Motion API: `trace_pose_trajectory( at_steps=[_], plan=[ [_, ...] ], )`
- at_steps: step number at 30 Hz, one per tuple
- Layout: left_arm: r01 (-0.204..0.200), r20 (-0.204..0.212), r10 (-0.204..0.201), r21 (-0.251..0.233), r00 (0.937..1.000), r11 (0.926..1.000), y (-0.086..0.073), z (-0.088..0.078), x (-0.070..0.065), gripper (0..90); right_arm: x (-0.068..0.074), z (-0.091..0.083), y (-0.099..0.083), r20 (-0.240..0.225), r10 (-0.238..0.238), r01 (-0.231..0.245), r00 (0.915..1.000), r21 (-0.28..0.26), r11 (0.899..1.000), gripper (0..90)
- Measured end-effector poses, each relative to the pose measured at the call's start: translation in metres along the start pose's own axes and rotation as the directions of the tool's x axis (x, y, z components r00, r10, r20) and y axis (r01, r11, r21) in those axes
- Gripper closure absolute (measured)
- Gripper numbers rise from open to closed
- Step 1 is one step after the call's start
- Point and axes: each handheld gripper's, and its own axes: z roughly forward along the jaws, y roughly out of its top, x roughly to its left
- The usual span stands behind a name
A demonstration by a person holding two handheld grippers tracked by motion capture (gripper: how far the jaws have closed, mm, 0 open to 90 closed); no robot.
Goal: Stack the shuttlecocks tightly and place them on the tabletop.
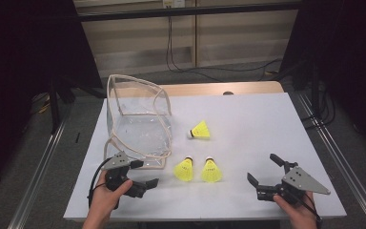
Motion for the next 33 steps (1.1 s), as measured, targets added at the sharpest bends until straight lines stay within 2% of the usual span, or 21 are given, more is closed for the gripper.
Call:
trace_pose_trajectory(
  at_steps=[6,15,22,33],
  plan=[
    [-0.005,-0.001,0.005,0.001,1.0000,1.0000,-0.003,-0.001,0.003,4.0,0.000,0.000,0.000,0.001,0.000,0.000,1.0000,-0.004,1.000,1.2],
    [-0.003,-0.008,0.002,-0.022,1.0000,0.9998,-0.005,-0.005,0.007,4.0,0.000,0.001,0.000,-0.001,-0.002,0.002,1.0000,-0.001,1.000,1.2],
    [-0.007,-0.018,0.007,-0.014,0.9998,0.9999,-0.008,-0.007,0.012,4.0,-0.001,0.000,0.001,-0.002,-0.003,0.003,1.0000,-0.002,1.000,1.2],
    [-0.009,-0.033,0.008,-0.041,0.9994,0.9991,-0.012,-0.011,0.018,3.9,-0.001,0.001,0.001,-0.004,0.000,0.000,1.0000,0.007,1.000,1.2]
  ],
)
